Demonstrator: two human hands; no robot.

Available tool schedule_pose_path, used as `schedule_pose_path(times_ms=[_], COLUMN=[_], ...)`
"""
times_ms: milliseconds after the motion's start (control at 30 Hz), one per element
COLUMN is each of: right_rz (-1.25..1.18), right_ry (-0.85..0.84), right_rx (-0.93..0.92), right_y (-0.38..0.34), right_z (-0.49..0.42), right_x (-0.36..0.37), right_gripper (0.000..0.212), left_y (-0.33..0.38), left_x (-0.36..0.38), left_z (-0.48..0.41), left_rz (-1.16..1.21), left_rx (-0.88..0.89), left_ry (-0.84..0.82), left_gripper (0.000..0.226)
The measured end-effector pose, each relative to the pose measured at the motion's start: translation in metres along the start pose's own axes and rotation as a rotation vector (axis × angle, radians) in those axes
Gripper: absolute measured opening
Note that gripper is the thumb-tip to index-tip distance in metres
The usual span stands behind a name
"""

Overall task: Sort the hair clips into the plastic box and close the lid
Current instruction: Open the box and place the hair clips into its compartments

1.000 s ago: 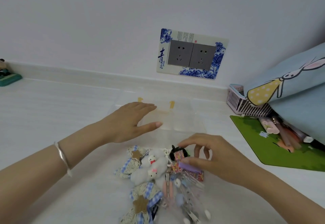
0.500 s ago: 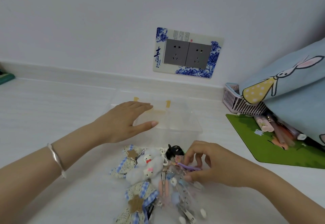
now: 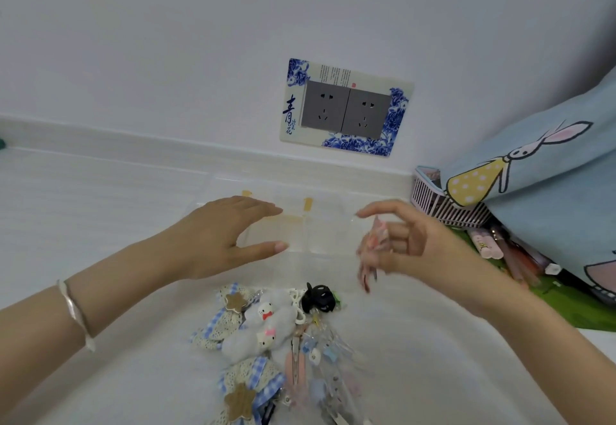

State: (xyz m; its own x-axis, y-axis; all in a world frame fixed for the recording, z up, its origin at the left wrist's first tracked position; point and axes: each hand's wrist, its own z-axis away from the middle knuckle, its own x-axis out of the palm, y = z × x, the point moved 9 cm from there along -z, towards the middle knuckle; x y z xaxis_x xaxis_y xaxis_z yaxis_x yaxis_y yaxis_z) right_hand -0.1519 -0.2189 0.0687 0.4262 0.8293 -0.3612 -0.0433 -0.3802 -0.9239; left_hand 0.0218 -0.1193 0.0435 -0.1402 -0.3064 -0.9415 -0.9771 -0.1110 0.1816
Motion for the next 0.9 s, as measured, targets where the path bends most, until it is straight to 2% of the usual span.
schedule_pose_path(times_ms=[100,267,400,467,633,767,900], right_rz=[0.055,0.133,0.335,0.327,0.193,0.365,0.379], right_ry=[0.106,0.092,0.119,0.138,0.127,0.076,0.232], right_rx=[-0.034,0.027,-0.002,-0.008,-0.021,-0.036,-0.127], right_y=[-0.008,0.019,0.027,0.030,0.031,0.028,0.016], right_z=[-0.020,-0.045,-0.048,-0.050,-0.051,-0.044,-0.029], right_x=[-0.026,-0.029,-0.027,-0.028,-0.025,-0.022,-0.043], right_gripper=[0.037,0.031,0.016,0.012,0.014,0.025,0.030], left_y=[-0.005,-0.008,-0.009,-0.009,-0.009,-0.010,-0.005], left_x=[-0.003,0.000,0.000,0.000,0.000,0.000,-0.004], left_z=[0.000,-0.001,-0.002,-0.002,-0.002,-0.001,0.000], left_rz=[0.031,0.069,0.074,0.068,0.074,0.075,0.059], left_rx=[-0.007,-0.022,-0.025,-0.024,-0.030,-0.024,-0.001], left_ry=[0.021,0.018,0.024,0.024,0.028,0.036,0.056], left_gripper=[0.078,0.079,0.078,0.078,0.078,0.077,0.075])
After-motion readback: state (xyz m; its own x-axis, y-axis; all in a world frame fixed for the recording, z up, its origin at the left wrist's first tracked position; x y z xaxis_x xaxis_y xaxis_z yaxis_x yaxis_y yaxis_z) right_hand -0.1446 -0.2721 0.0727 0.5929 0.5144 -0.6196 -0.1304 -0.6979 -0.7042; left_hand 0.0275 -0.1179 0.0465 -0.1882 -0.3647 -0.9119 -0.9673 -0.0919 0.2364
